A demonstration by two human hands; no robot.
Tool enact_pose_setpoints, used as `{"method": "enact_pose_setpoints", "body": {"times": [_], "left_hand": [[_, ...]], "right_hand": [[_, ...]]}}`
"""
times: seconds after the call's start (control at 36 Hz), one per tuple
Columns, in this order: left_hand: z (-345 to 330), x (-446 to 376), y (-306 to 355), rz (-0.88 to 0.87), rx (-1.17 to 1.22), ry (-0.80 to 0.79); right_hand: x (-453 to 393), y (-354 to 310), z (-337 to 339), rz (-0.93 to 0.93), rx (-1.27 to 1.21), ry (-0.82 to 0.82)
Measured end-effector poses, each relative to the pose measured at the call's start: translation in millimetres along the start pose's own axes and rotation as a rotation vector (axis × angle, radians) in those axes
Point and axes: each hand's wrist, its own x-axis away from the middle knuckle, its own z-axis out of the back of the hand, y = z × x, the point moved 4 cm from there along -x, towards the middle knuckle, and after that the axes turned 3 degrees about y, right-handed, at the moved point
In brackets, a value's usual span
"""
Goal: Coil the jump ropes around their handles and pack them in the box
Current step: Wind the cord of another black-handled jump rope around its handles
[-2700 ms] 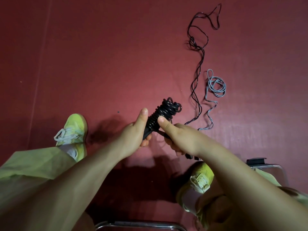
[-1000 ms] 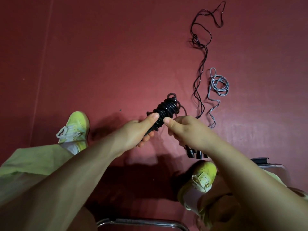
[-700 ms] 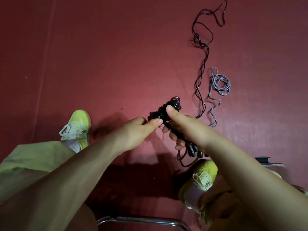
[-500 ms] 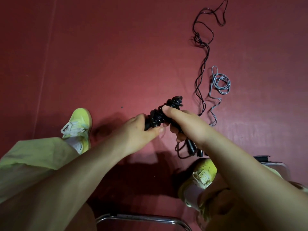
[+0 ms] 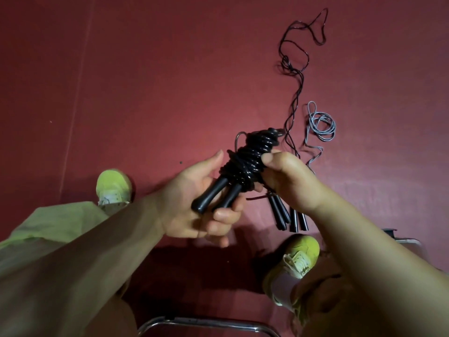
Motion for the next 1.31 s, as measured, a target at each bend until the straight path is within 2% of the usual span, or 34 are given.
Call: {"method": "enact_pose_setpoints", "body": {"times": [0.06,0.14,0.22,0.36,0.47,0.69,0.86,0.97,1.06,1.14,1.25,1.31], "left_hand": [[1.2,-1.8,0.8,0.022,-0.01,0.035],[6.5,-5.2,3.8,0.025,-0.074,0.176],[12.2,-8.0,4.2,0.045,-0.168,0.333],[16.3,-11.7,8.3,0.006,-0.392,0.569],[19.0,-14.8,13.0,-0.044,-0.504,0.675],[24.4,-16.9,21.0,-0.107,-0.663,0.749],[39.0,-19.4,22.9,-0.097,-0.99,0.866],[41.0,-18.0,24.2,-0.152,-1.213,1.001],[37.2,-18.5,22.6,-0.181,-1.337,1.059],[37.5,-22.2,22.7,-0.242,-1.356,1.078],[38.8,-26.1,19.0,-0.282,-1.181,1.0],[36.6,-26.6,16.4,-0.299,-1.213,0.986]], "right_hand": [[4.5,5.0,1.7,-0.018,0.088,-0.045],[6.6,11.3,16.6,-0.087,0.209,0.039],[6.0,15.3,25.8,-0.15,0.346,0.053],[7.8,23.6,33.0,-0.216,0.444,0.133],[7.0,30.8,37.6,-0.24,0.486,0.206],[9.9,27.0,41.5,-0.345,0.521,0.331],[12.1,28.9,35.1,-0.426,0.485,0.241],[13.7,31.2,31.3,-0.451,0.323,0.257],[12.2,31.8,31.7,-0.43,0.337,0.303],[10.8,31.9,36.5,-0.391,0.394,0.362],[11.1,23.8,39.3,-0.311,0.451,0.379],[11.5,22.1,39.7,-0.279,0.445,0.392]]}}
